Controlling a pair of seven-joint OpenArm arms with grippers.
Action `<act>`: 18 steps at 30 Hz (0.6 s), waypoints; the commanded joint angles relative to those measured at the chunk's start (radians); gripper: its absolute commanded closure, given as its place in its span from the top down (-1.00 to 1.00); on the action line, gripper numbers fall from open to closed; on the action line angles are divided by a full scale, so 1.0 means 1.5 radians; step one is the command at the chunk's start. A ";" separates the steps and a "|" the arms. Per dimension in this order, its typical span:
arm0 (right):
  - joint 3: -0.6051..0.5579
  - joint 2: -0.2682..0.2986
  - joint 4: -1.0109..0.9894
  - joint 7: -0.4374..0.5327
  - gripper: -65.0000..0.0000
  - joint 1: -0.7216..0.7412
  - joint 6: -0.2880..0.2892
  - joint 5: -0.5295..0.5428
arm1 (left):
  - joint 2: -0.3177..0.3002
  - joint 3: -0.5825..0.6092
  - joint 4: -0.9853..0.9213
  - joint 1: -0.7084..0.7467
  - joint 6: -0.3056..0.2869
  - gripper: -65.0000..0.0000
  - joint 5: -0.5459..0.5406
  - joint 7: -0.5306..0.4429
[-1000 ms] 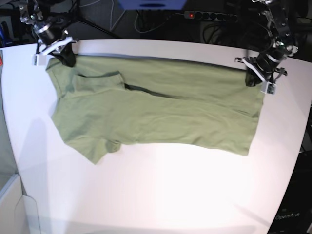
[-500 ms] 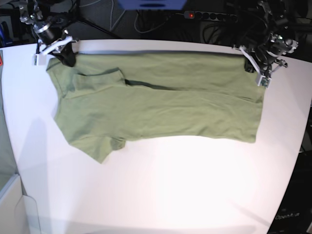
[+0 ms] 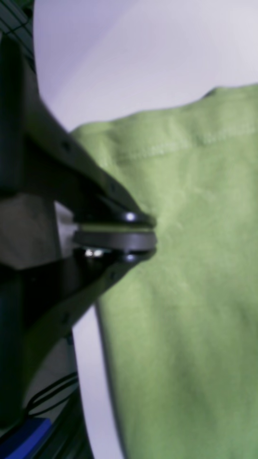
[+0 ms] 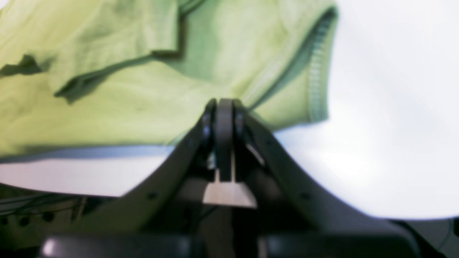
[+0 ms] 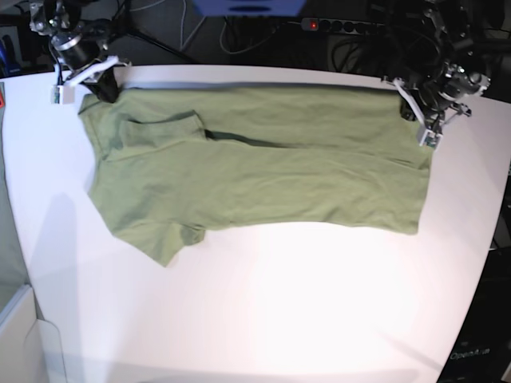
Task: Fold the T-shirt properly
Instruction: 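Drag the folded edge with both grippers back toward the robot, then release the shirt and move both grippers toward the hem corners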
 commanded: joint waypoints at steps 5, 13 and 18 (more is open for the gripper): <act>0.003 0.008 0.035 0.059 -0.99 -0.026 0.006 0.003 | 0.005 0.004 -0.032 0.003 0.010 -0.90 0.110 0.136; 0.004 0.010 0.098 0.154 -0.99 -0.074 0.006 0.003 | 0.010 0.003 0.020 -0.013 0.010 -0.90 0.109 0.137; 0.003 0.023 0.100 0.159 -0.99 -0.064 0.006 0.003 | 0.013 0.003 0.074 -0.013 0.010 -0.90 0.104 0.147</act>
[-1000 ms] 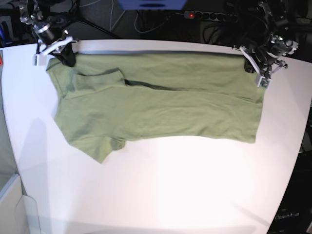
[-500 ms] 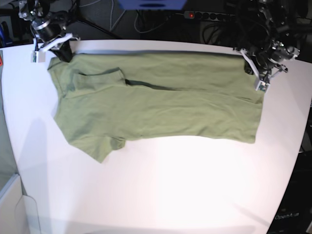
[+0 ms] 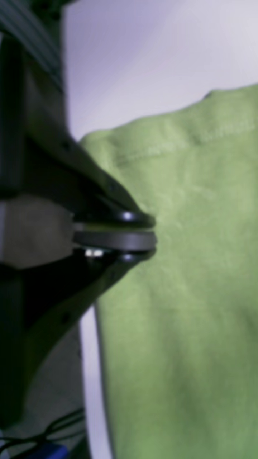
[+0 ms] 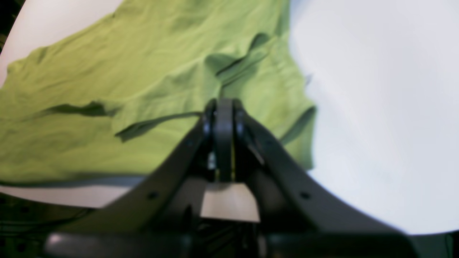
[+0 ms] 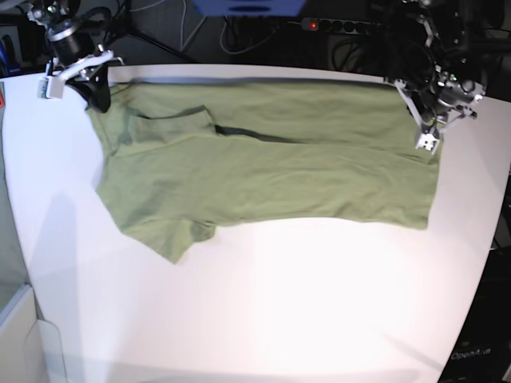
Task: Fold the T-shirt properly
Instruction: 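Release the shirt and move both grippers toward the hem corners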
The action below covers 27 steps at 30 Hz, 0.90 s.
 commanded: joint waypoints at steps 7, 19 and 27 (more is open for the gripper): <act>0.003 0.039 0.032 0.005 -0.98 0.037 0.002 0.005 | 0.014 -0.004 0.080 -0.011 0.002 -0.89 0.022 0.054; 0.005 0.036 0.031 -0.021 -0.99 0.052 0.002 0.005 | 0.008 -0.004 -0.043 -0.131 0.002 -0.90 0.061 0.077; 0.005 0.035 0.031 -0.021 -0.99 0.053 0.002 0.005 | 0.013 -0.001 -0.066 -0.135 0.002 -0.90 0.074 0.066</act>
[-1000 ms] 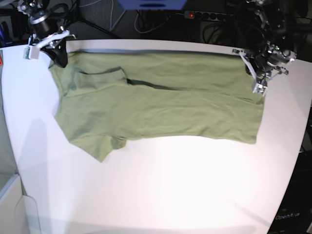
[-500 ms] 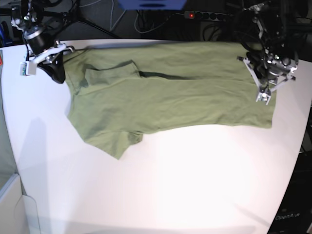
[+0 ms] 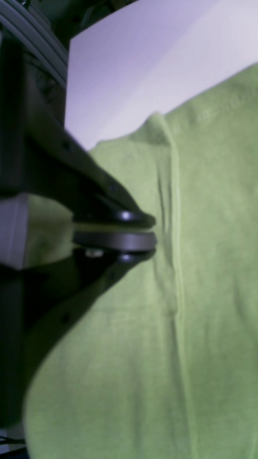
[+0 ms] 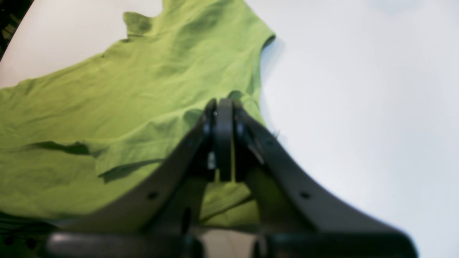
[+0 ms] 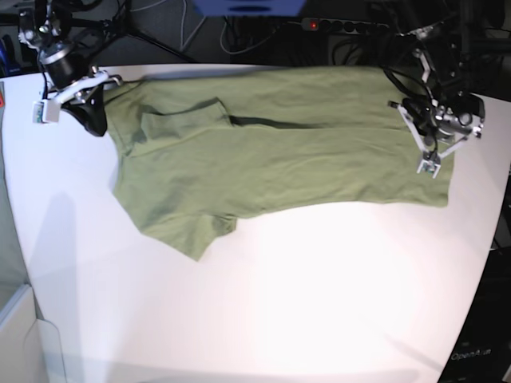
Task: Fold the T-shirt properly
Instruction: 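Release the shirt and move both grippers toward the hem corners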
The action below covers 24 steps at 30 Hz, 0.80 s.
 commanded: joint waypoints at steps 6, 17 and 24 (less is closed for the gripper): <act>0.004 0.009 0.010 0.016 -0.99 -0.002 0.006 0.005 | -0.002 0.003 -0.086 -0.069 0.003 -0.90 0.001 -0.003; 0.004 0.011 0.010 0.016 -1.00 -0.007 0.006 0.005 | 0.029 0.016 -0.116 -0.120 0.003 -0.90 0.005 0.004; 0.005 0.011 0.010 0.018 -1.00 -0.006 0.006 0.005 | 0.034 0.014 -0.016 -0.083 0.003 -0.90 0.000 0.004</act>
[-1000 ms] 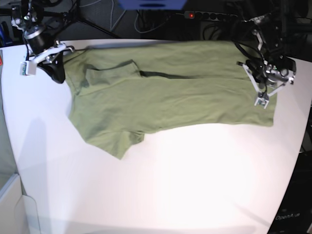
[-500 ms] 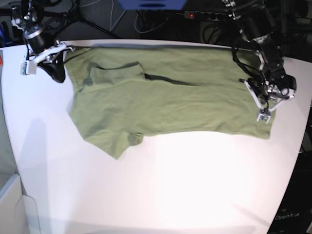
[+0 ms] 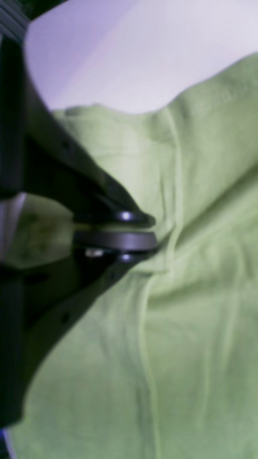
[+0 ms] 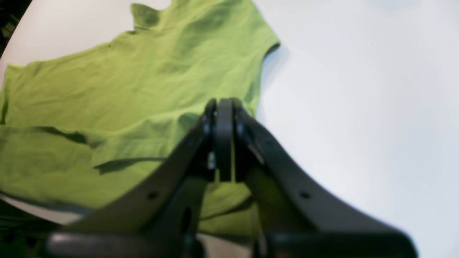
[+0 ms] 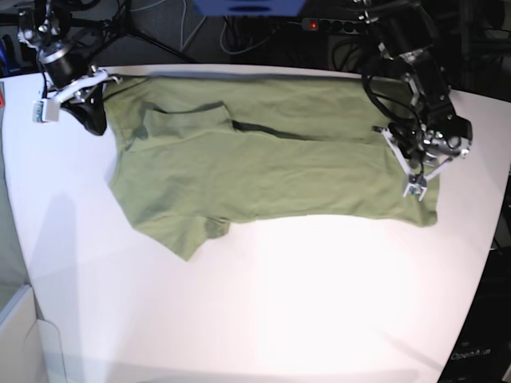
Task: Fold the T-shirt properly
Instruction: 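Release the shirt and move both grippers toward the hem corners, then grasp the hem corners with both grippers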
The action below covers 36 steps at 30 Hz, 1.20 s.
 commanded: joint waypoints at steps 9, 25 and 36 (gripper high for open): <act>0.005 0.006 0.010 0.018 -1.00 0.001 0.006 0.005 | 0.000 -0.003 0.072 0.020 -0.001 -0.90 0.006 -0.004; 0.000 0.032 0.025 0.010 -0.97 0.034 0.006 0.004 | -0.015 -0.075 0.211 0.055 -0.001 -0.90 0.001 -0.003; 0.002 0.090 0.022 -0.371 -0.07 0.334 0.010 0.004 | -0.067 -0.124 0.217 -0.074 -0.001 -0.89 0.001 0.045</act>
